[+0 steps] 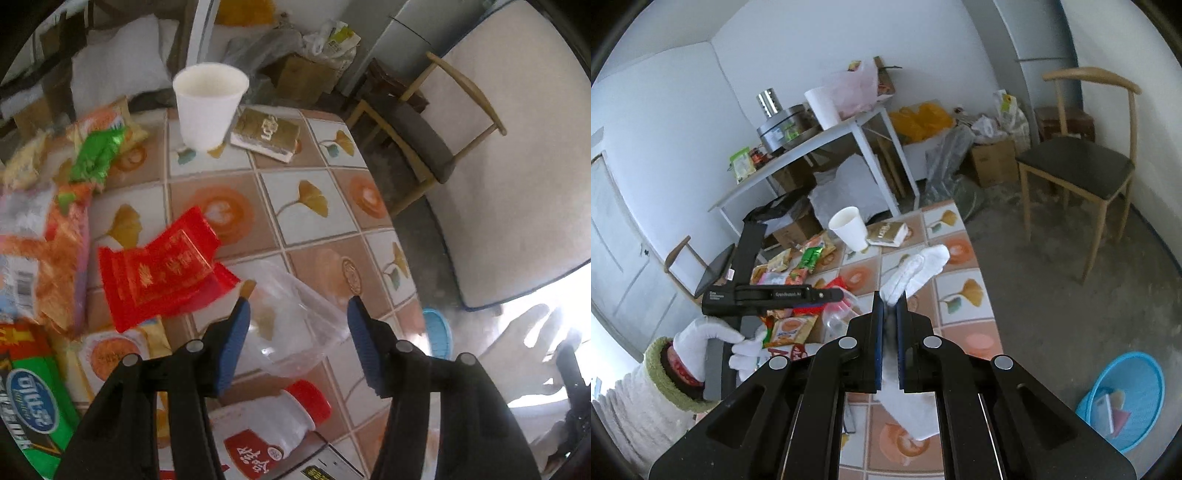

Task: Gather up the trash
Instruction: 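Grasp the clear plastic container with the left gripper while the right gripper holds the white bag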

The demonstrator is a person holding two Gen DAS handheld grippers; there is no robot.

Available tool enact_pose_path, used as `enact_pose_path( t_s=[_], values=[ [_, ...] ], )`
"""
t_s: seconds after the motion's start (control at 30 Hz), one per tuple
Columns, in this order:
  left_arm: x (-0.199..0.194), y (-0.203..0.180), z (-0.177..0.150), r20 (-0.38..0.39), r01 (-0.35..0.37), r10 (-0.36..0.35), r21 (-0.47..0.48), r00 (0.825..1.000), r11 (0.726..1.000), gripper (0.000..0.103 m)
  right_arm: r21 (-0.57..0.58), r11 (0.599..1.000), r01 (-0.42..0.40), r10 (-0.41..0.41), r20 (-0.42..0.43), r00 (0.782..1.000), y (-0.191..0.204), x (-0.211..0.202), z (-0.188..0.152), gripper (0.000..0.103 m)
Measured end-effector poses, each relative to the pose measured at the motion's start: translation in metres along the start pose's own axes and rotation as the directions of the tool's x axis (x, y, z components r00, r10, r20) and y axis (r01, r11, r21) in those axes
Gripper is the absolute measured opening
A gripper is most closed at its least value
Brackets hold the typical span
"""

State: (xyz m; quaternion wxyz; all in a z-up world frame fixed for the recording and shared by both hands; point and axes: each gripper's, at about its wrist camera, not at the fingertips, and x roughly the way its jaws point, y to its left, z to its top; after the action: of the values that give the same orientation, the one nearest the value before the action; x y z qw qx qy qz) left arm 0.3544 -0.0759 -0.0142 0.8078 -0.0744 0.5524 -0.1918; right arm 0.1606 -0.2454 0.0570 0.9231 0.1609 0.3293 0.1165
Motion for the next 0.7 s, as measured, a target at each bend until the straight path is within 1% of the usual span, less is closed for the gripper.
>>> enact_pose_path(
  t_s=[0.03, 0.1, 0.17, 0.2, 0.27, 0.37, 0.43, 0.6, 0.7],
  values=[
    [-0.002, -0.004, 0.0, 0.003, -0.006, 0.006, 0.013, 1.0, 1.0, 0.044, 0.004, 1.0, 0.0, 0.0, 0.0, 1.0, -0.002, -0.002, -0.002, 0.005],
    [0.001, -0.007, 0.001, -0.009, -0.005, 0.005, 0.014, 1.0, 1.0, 0.041, 0.016, 1.0, -0.002, 0.002, -0.003, 1.0, -0.007, -0.003, -0.003, 0.005],
    [0.004, -0.007, 0.004, -0.013, 0.002, -0.002, 0.001, 1.0, 1.0, 0.041, 0.023, 1.0, -0.005, 0.005, -0.001, 1.0, -0.01, -0.005, -0.005, 0.005],
    [0.004, -0.005, 0.006, -0.012, 0.031, -0.032, -0.02, 0.999, 0.999, 0.041, 0.026, 1.0, -0.009, 0.009, 0.001, 1.0, -0.01, -0.005, -0.005, 0.005],
    [0.004, -0.003, 0.01, -0.02, 0.065, -0.067, -0.063, 0.998, 0.996, 0.041, 0.03, 0.999, -0.016, 0.015, 0.008, 1.0, -0.011, -0.009, -0.008, 0.005],
    [0.007, -0.003, 0.018, -0.029, 0.068, -0.072, -0.111, 0.997, 0.991, 0.041, 0.03, 0.999, -0.018, 0.017, 0.012, 1.0, -0.013, -0.014, -0.013, 0.005],
    [0.011, -0.006, 0.021, -0.045, 0.041, -0.047, -0.119, 0.998, 0.992, 0.041, 0.031, 0.999, -0.017, 0.016, 0.011, 1.0, -0.013, -0.015, -0.013, 0.005],
    [0.03, -0.013, 0.022, -0.104, -0.053, 0.045, -0.071, 0.994, 0.996, 0.041, 0.04, 0.999, -0.013, 0.012, 0.017, 1.0, -0.015, -0.02, -0.015, 0.005],
    [0.03, -0.011, 0.018, -0.094, -0.072, 0.068, -0.045, 0.993, 0.996, 0.035, 0.046, 0.999, -0.009, 0.008, 0.022, 1.0, -0.018, -0.024, -0.015, 0.005]
  ],
)
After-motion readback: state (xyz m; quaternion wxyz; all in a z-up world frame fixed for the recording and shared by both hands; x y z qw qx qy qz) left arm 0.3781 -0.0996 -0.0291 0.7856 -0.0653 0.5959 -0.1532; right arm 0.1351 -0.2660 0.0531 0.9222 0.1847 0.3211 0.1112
